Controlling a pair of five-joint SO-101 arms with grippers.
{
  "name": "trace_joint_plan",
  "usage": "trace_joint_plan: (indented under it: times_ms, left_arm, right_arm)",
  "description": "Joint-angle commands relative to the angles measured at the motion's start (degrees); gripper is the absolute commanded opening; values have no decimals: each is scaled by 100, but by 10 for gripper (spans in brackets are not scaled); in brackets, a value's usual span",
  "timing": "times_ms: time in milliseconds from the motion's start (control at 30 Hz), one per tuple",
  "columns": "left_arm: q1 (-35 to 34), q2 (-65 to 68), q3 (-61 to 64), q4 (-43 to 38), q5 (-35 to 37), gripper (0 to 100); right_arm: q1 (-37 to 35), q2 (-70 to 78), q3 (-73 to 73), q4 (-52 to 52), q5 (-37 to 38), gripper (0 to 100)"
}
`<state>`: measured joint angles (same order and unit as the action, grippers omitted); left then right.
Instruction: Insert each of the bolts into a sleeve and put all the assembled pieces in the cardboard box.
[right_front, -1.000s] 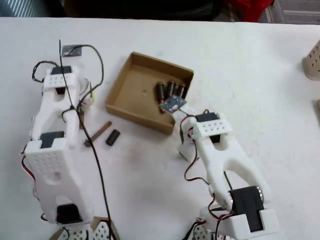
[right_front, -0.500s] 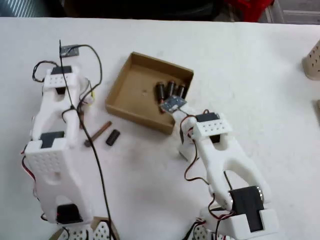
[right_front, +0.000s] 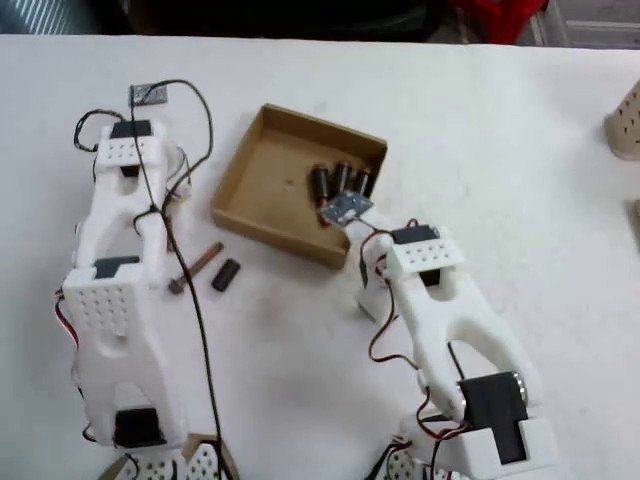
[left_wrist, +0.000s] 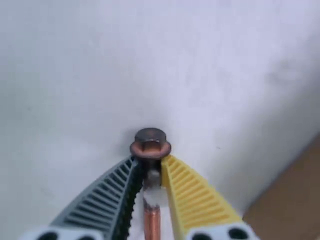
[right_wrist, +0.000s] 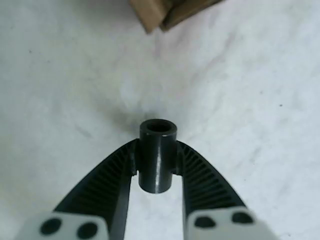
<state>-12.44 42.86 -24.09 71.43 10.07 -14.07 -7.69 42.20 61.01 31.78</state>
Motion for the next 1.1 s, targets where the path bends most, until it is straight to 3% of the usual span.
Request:
trace_joint_plan:
  times_ms: [0,100,367,567,1000,1067]
  left_arm:
    - [92,-4,-255,9,18,21]
    - [92,-4,-255,9,18,21]
    - [75,4,-246,0,0,25]
    - [31,4,-264,290,44,103]
    - [66,4,-273,404,141,96]
    - [66,13,-273,360,123,54]
  right_arm:
    - [-48,-295,-18,-31,-53,17]
    - [-48,-303,-44,-31,-413,17]
    - [-48,-303,-44,-40,-448,17]
    - [-48,-303,-44,-40,-431,17]
    - [-48,-303,-62,-48,-422,17]
    - [-48,-303,-62,-48,-422,17]
